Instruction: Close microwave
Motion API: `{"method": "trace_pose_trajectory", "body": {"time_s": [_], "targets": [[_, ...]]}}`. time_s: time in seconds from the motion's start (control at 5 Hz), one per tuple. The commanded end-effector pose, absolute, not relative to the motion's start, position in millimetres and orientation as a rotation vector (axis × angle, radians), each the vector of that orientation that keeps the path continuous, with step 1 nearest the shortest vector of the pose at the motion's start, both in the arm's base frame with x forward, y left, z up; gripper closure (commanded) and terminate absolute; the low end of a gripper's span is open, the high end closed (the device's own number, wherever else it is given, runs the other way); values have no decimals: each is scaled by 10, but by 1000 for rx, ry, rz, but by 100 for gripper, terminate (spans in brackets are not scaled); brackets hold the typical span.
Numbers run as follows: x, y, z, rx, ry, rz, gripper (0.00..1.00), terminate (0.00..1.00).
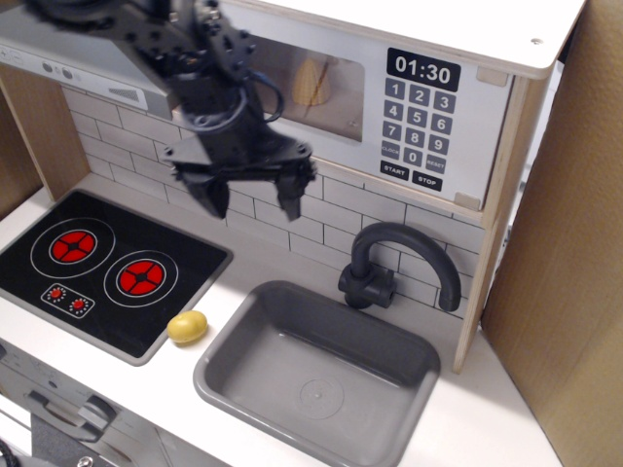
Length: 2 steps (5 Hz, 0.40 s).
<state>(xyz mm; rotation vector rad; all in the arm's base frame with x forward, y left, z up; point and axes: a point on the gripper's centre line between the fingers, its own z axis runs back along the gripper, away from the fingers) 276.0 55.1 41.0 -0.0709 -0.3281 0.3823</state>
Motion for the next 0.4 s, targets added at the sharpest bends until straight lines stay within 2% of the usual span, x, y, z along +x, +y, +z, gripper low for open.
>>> {"method": "trace_pose_trajectory", "body": {"time_s": [0.0, 0.2], "targets": [[2685, 598, 647, -73, -350, 385, 0, 0], [2685, 598, 647, -73, -350, 385, 0, 100]]}}
